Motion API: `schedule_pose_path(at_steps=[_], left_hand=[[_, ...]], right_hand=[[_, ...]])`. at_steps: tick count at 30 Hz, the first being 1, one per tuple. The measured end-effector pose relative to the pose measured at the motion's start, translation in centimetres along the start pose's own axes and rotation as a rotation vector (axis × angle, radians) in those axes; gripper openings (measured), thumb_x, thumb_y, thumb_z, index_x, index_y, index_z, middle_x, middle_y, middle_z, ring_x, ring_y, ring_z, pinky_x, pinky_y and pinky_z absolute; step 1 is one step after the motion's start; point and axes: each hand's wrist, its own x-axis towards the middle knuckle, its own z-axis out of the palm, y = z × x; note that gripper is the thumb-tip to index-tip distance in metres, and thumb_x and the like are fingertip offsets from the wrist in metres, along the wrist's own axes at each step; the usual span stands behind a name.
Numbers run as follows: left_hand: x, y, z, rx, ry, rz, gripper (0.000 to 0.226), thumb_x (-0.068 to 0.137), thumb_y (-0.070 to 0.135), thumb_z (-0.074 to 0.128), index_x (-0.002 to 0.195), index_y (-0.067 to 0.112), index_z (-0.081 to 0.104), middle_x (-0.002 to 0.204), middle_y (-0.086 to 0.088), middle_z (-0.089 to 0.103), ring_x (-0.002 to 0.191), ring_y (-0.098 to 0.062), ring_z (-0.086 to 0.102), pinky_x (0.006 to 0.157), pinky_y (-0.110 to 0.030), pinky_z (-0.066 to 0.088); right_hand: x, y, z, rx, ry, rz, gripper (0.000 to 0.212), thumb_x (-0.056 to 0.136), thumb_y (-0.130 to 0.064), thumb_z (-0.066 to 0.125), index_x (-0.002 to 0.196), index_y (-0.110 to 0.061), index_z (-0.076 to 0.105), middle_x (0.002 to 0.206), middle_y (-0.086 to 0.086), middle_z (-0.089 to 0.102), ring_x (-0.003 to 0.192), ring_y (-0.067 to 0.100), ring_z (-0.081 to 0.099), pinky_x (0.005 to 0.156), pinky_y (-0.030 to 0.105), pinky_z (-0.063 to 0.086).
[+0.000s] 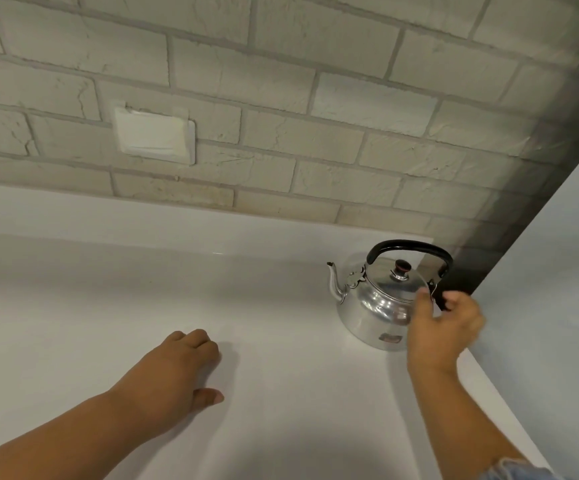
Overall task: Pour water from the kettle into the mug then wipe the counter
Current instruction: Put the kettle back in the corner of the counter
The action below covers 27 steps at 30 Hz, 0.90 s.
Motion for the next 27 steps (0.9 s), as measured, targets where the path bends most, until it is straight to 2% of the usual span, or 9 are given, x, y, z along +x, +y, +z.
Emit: schedule_pose_path(at_steps=[1, 3, 5, 9, 15, 27], left_hand=[[0.0, 0.0, 0.0, 0.001, -0.001, 0.001, 0.053, 0.078, 0.063, 0.053, 0.121, 0.033, 0.046, 0.116, 0.018, 0.043, 0.096, -0.007, 0.038, 0.078, -0.016, 0.033], [0.0, 0.0, 0.0, 0.003, 0.001, 0.002, 0.053, 0.079, 0.063, 0.053, 0.122, 0.034, 0.046, 0.115, 0.019, 0.042, 0.095, -0.007, 0.037, 0.077, -0.015, 0.031], [0.0, 0.0, 0.1, 0.004, 0.0, 0.001, 0.053, 0.078, 0.064, 0.052, 0.122, 0.034, 0.045, 0.114, 0.02, 0.041, 0.095, -0.006, 0.036, 0.076, -0.015, 0.029], [-0.1, -0.2, 0.3, -0.012, 0.016, 0.003, 0.052, 0.078, 0.063, 0.053, 0.12, 0.034, 0.047, 0.114, 0.02, 0.042, 0.094, -0.005, 0.036, 0.075, -0.015, 0.029], [-0.1, -0.1, 0.1, -0.018, 0.018, 0.0, 0.053, 0.078, 0.064, 0.054, 0.122, 0.035, 0.046, 0.116, 0.021, 0.042, 0.097, -0.005, 0.038, 0.077, -0.015, 0.031], [0.0, -0.1, 0.2, -0.011, 0.022, 0.0, 0.052, 0.078, 0.064, 0.053, 0.12, 0.035, 0.046, 0.116, 0.021, 0.041, 0.096, -0.004, 0.037, 0.077, -0.014, 0.03]], right_hand=[[-1.3, 0.5, 0.2, -0.073, -0.047, 0.006, 0.052, 0.078, -0.026, 0.073, 0.119, -0.006, 0.048, 0.125, 0.021, 0.042, 0.112, 0.032, 0.04, 0.082, 0.028, 0.036], [-2.8, 1.1, 0.7, -0.237, -0.154, -0.079, 0.073, 0.071, -0.031, 0.079, 0.13, -0.014, 0.04, 0.138, 0.016, 0.033, 0.121, 0.033, 0.033, 0.087, 0.044, 0.044], [-3.3, 1.2, 1.2, -0.36, -0.244, -0.171, 0.083, 0.069, -0.037, 0.08, 0.136, -0.018, 0.034, 0.145, 0.013, 0.026, 0.128, 0.034, 0.026, 0.088, 0.053, 0.047], [-2.8, 1.7, 1.7, -0.421, -0.28, -0.24, 0.079, 0.072, -0.035, 0.078, 0.136, -0.02, 0.035, 0.146, 0.013, 0.025, 0.129, 0.036, 0.025, 0.088, 0.052, 0.051], [-1.3, 1.9, 2.5, -0.46, -0.316, -0.233, 0.076, 0.075, -0.037, 0.075, 0.136, -0.025, 0.032, 0.144, 0.011, 0.024, 0.131, 0.035, 0.025, 0.088, 0.05, 0.05], [1.0, 2.1, 3.3, -0.618, -0.398, -0.279, 0.076, 0.08, -0.05, 0.063, 0.14, -0.029, 0.023, 0.146, 0.011, 0.019, 0.131, 0.036, 0.026, 0.09, 0.051, 0.052]])
